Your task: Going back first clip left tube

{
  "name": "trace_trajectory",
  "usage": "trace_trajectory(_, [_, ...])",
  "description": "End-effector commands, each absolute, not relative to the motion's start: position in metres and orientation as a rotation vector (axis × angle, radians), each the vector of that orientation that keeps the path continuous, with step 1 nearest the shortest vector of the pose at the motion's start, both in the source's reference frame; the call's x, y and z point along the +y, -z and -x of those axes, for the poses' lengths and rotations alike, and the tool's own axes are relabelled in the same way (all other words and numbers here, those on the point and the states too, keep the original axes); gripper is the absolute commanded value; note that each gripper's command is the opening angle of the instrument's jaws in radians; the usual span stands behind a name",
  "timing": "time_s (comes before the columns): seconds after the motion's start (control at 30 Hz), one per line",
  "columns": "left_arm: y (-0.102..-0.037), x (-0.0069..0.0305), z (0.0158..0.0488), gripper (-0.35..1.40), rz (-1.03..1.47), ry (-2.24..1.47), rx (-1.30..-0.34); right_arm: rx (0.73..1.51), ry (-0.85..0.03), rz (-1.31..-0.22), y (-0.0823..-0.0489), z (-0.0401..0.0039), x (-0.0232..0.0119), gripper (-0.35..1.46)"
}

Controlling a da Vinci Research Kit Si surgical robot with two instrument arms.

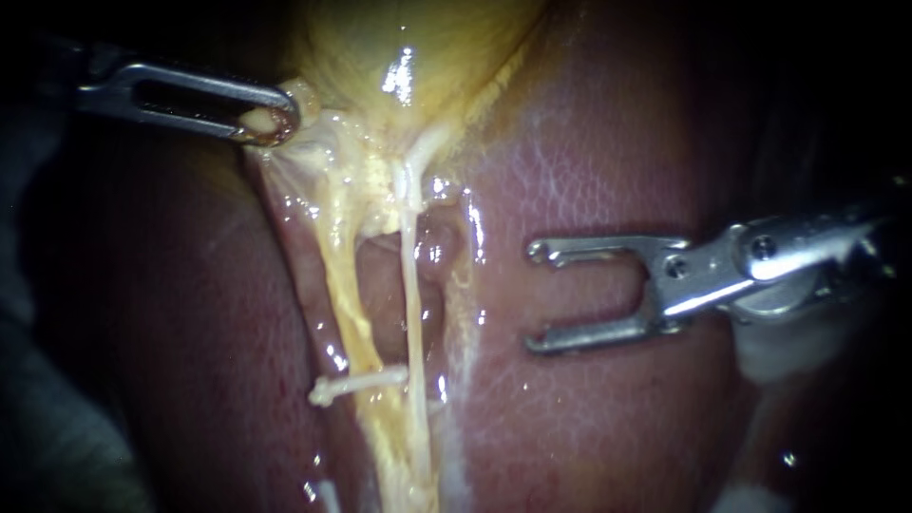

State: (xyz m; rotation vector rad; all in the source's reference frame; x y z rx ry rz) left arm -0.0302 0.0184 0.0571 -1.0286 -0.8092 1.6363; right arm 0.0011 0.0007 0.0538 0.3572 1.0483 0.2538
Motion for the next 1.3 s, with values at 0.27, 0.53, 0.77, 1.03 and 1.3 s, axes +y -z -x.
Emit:
trace_trajectory(0.27, [-0.0575, 0.0185, 0.0302, -0.35, 1.029, -1.637, -0.808, 1.036, -0.257, -0.345, -0.0539, -0.0001, 0.0008, 0.50])
trace_trajectory(0.53, [-0.0598, 0.0172, 0.0319, -0.35, 1.034, -1.644, -0.796, 1.037, -0.253, -0.350, -0.0539, -0.0001, 0.0007, 0.50])
trace_trajectory(0.77, [-0.0629, 0.0166, 0.0346, -0.35, 1.038, -1.658, -0.804, 1.038, -0.252, -0.353, -0.0538, -0.0001, 0.0007, 0.50])
trace_trajectory(1.03, [-0.0645, 0.0165, 0.0363, -0.35, 1.034, -1.667, -0.803, 1.040, -0.249, -0.359, -0.0537, -0.0001, 0.0007, 0.50])
trace_trajectory(1.3, [-0.0645, 0.0166, 0.0361, -0.35, 1.034, -1.668, -0.805, 1.042, -0.246, -0.368, -0.0534, -0.0001, 0.0008, 0.50])
